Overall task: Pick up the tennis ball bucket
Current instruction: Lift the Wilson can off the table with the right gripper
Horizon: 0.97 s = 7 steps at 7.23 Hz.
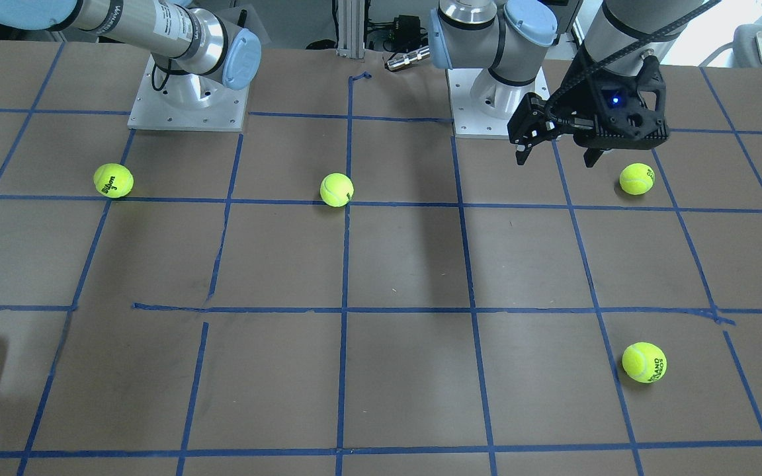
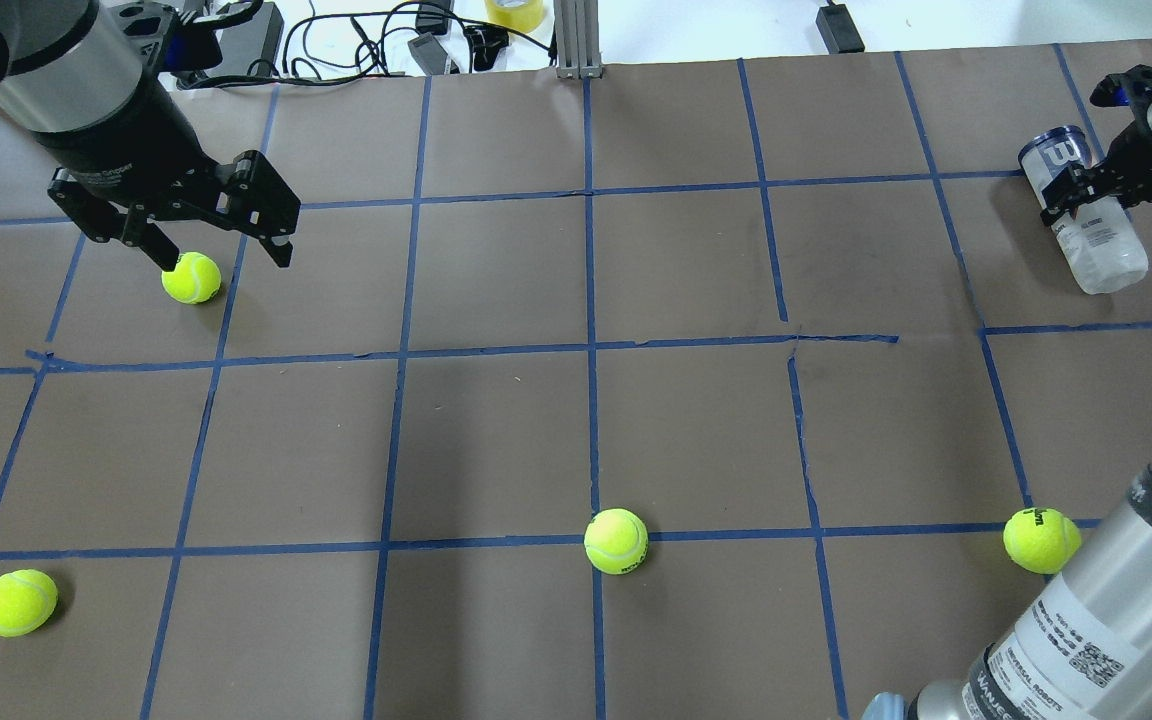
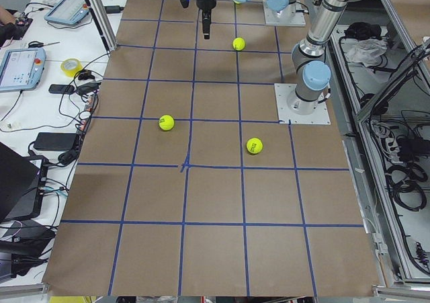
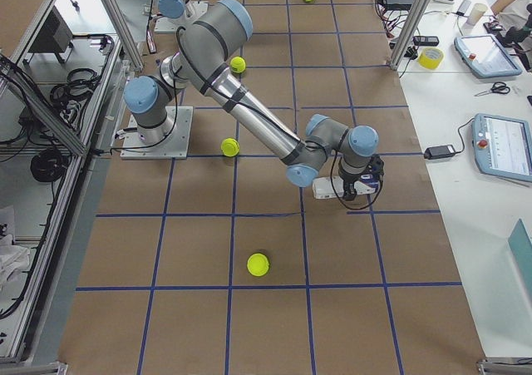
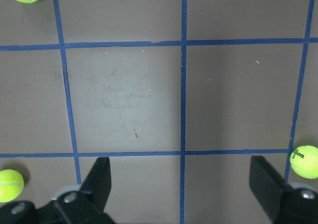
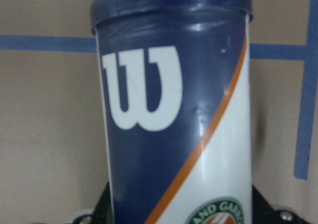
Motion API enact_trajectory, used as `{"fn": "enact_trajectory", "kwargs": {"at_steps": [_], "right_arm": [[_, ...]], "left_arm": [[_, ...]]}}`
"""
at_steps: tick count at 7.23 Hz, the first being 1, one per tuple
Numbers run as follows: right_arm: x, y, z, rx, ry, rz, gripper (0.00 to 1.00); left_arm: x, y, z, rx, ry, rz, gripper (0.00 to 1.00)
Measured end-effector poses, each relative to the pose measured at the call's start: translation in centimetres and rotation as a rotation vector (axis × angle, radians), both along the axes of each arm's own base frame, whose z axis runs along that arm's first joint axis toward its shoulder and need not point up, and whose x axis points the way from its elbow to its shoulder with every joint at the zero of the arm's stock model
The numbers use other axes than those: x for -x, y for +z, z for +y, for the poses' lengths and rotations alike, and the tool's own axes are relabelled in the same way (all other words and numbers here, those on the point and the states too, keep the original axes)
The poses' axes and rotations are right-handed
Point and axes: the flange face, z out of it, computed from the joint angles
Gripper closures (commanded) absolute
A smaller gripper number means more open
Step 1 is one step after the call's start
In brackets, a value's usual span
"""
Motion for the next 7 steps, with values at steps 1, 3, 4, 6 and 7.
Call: {"fn": "enact_trajectory", "kwargs": {"at_steps": [1, 3, 4, 6, 7], "right_arm": [[0.0, 0.1, 0.0, -0.001, -0.002, 0.003, 0.21], [-0.2, 0.5, 0.0, 0.002, -0.001, 0.008, 0.21], [-0.3, 0.7, -0.1, 0.003, 0.0, 0.008, 0.21], [-1.4, 2.6, -0.2, 0.015, 0.015, 0.019, 0.21], [-3.3, 4.3, -0.5, 0.02, 0.04, 0.023, 0.21]], "left_arm": [[-0.1, 0.0, 0.0, 0.0, 0.001, 0.001, 0.0], [-0.1, 0.0, 0.0, -0.001, 0.001, 0.002, 0.0], [-0.2, 0.0, 0.0, -0.001, 0.0, 0.001, 0.0], [-0.2, 0.0, 0.0, -0.001, -0.001, 0.001, 0.0], [-0.2, 0.0, 0.0, 0.0, 0.0, 0.002, 0.0]]}}
